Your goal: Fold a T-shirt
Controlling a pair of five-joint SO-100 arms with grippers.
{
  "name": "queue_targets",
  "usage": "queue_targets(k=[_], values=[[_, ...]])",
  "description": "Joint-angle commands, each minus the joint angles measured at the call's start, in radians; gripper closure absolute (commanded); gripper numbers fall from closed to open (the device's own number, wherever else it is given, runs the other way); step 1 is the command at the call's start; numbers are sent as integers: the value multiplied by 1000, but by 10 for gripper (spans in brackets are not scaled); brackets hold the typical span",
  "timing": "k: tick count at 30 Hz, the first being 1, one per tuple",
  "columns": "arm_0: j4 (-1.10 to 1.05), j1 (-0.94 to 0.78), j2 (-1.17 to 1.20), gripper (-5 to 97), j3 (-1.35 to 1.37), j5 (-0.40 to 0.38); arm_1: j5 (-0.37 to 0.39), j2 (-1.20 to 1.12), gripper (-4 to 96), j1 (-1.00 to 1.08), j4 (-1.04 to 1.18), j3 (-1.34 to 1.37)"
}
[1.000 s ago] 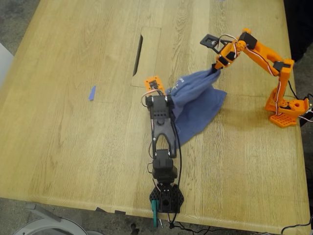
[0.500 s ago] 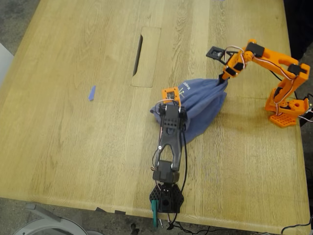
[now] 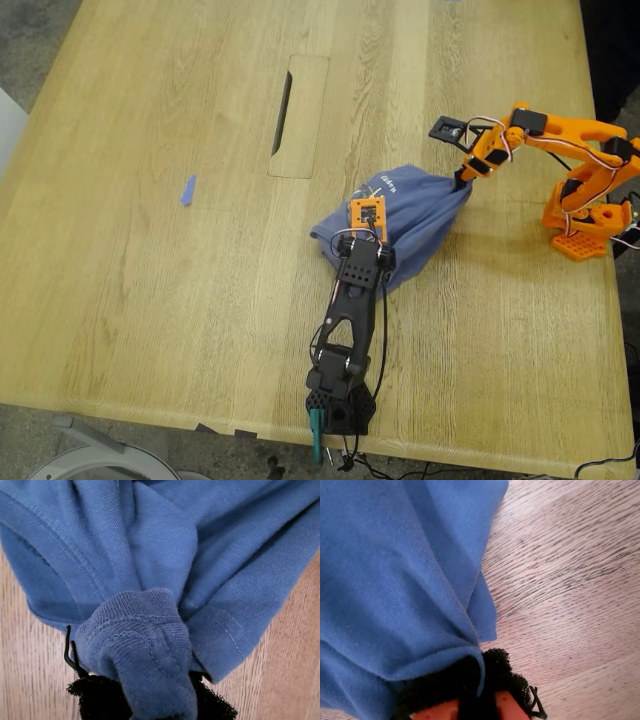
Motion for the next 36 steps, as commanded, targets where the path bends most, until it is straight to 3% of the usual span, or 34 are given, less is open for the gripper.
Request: queue_targets(k=[1,8,17,25,36], values=[[-14,26,98,919,21,-6,5,64,913,-11,-2,25],[34,98,183,919,92,-11,8,198,913,-80,98,144],[253,127,193,919,-57,-17,-5,249,913,-61,272,103],[117,252,232,919,115,-40,20,362,913,-167,233,295],[-5,383,244,898,275,-3,18,471,912,-239,183,445]])
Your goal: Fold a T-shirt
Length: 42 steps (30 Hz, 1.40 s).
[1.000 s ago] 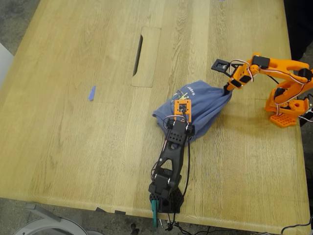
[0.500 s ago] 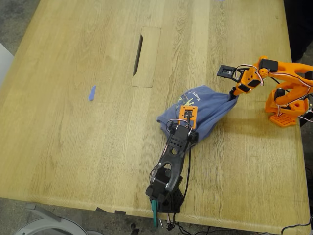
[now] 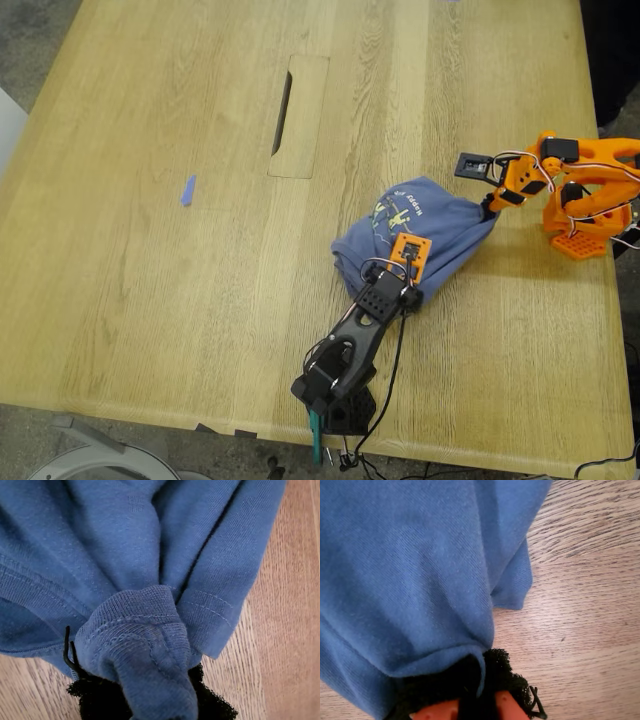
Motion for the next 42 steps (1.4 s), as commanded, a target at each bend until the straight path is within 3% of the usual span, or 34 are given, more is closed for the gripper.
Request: queue_targets(k=[1,3,8,12,16,22,31,42], values=[[-3,23,63,869,6,14,-2,23,912,-14,-15,3],[-3,26,66,783,15,14,-2,25,901,-23,-37,11],[-3,35,64,522,23,-6,5,34,741,-51,-41,12],[-20,48,64,385,31,-78,17,58,641,-71,-52,26],[-25,55,66,294,31,-69,23,67,560,-89,-46,21],[20,83,72,213,-5,-97,52,67,509,-107,17,-41],[71,84,67,142,-29,-114,60,66,519,-106,34,-98],[-26,120,66,157,-23,-95,49,55,577,-81,-278,-64]])
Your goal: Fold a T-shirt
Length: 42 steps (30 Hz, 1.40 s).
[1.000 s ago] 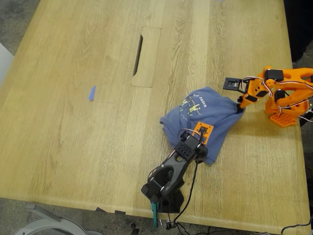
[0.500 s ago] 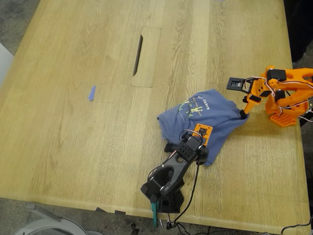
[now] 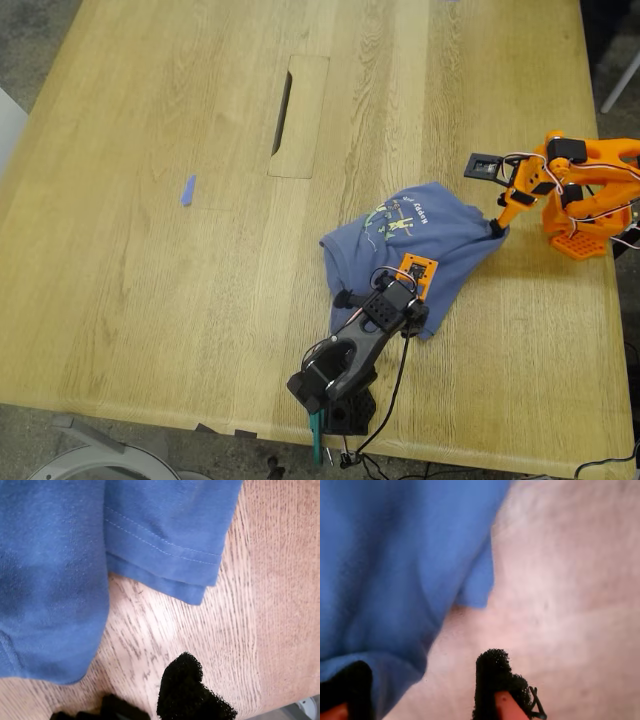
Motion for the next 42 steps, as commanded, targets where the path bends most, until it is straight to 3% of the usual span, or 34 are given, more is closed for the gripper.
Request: queue_targets(k=[1,6,25,30,32,35,38,42], values=[[-32,3,41,157,-66,17,-14,6,582,-23,-72,-12],[-71,3,41,157,-54,26,-26,2,600,-15,-190,-11],[-130,-34,38,154,-69,58,-32,-2,610,-69,-224,-225],[-241,-126,-2,167,-92,121,-41,-58,690,-124,-367,-235],[-296,-178,-37,202,-118,164,-54,-103,741,-130,-446,-235],[-376,-245,-81,249,-160,193,-75,-186,911,-135,-531,-259],[-480,-319,-103,359,-164,213,-78,-270,911,-138,-626,-279],[-601,-402,-137,547,-156,156,-81,-390,911,-147,-755,-285]])
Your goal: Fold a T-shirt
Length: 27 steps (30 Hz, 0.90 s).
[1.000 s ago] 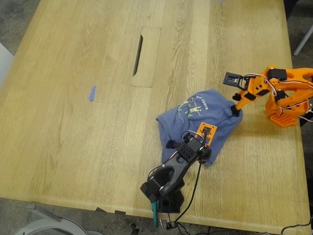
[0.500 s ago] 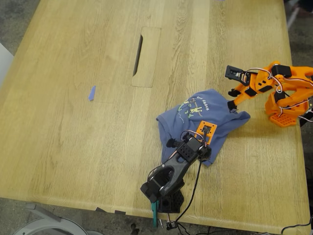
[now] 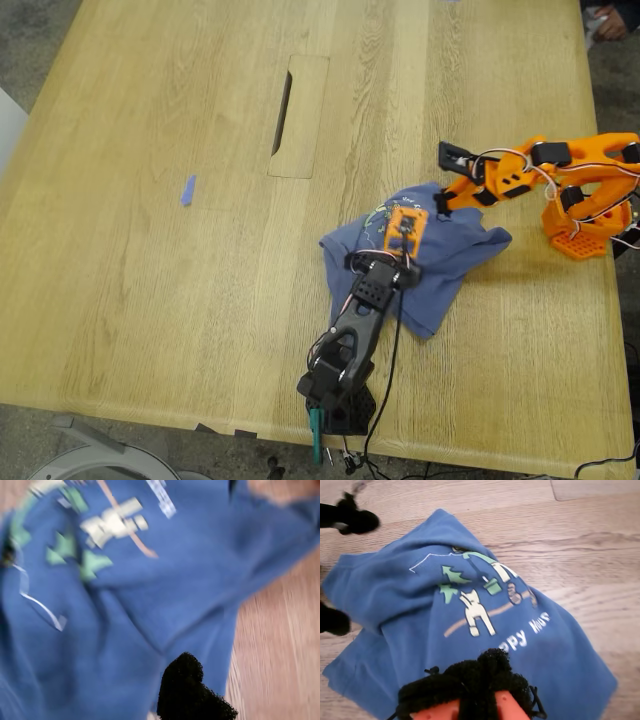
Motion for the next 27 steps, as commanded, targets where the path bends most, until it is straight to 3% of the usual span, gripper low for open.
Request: queue_targets(k=[1,13,19,27], values=[[-98,-58,-11,578,-83,-40,-11,-66,911,-14,-98,-63],[-416,-129,-219,808,-74,-124,-11,-327,912,-54,-333,-63],[-500,-153,-314,821,-58,-127,3,-334,912,-43,-402,72],[-534,-319,-362,819,-29,-124,28,-179,912,-49,-479,416]])
